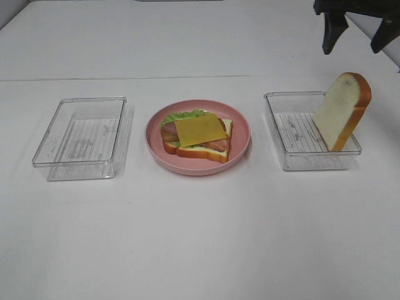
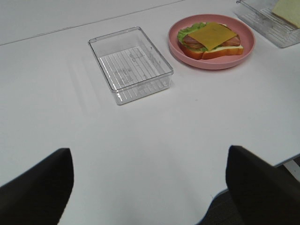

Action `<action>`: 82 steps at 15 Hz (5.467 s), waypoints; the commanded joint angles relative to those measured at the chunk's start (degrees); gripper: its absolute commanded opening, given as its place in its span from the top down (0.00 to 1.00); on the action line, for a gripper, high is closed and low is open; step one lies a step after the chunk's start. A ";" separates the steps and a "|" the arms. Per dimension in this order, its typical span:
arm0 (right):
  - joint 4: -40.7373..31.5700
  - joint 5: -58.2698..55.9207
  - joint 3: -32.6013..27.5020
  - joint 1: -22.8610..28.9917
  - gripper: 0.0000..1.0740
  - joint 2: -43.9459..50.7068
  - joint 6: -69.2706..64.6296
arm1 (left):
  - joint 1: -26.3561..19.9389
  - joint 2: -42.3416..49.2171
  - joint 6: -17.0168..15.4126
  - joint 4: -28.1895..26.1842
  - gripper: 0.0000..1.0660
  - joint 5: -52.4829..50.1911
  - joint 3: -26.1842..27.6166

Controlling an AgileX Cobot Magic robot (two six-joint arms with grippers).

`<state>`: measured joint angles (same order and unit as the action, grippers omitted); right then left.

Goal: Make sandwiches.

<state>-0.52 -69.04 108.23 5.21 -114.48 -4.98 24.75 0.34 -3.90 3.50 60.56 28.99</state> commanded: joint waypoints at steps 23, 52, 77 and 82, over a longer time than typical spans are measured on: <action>-8.37 -2.46 -0.52 -4.64 1.00 -5.90 3.09 | 0.11 1.20 -0.23 -0.29 0.21 -0.57 -0.29; -46.41 11.97 -0.63 12.09 1.00 -18.05 6.13 | 0.11 1.20 -0.23 -0.29 0.21 -0.57 -0.29; -9.28 -4.93 -0.63 12.15 0.22 6.07 1.32 | 0.17 1.20 -0.23 -0.29 0.21 -0.57 -0.29; -9.34 -4.93 -2.86 12.20 0.22 19.14 3.27 | 0.17 1.20 -0.23 -0.29 0.21 -0.57 -0.29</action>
<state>-10.31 -69.33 102.62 17.25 -92.30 -1.66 24.75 0.34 -3.90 3.50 60.50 28.99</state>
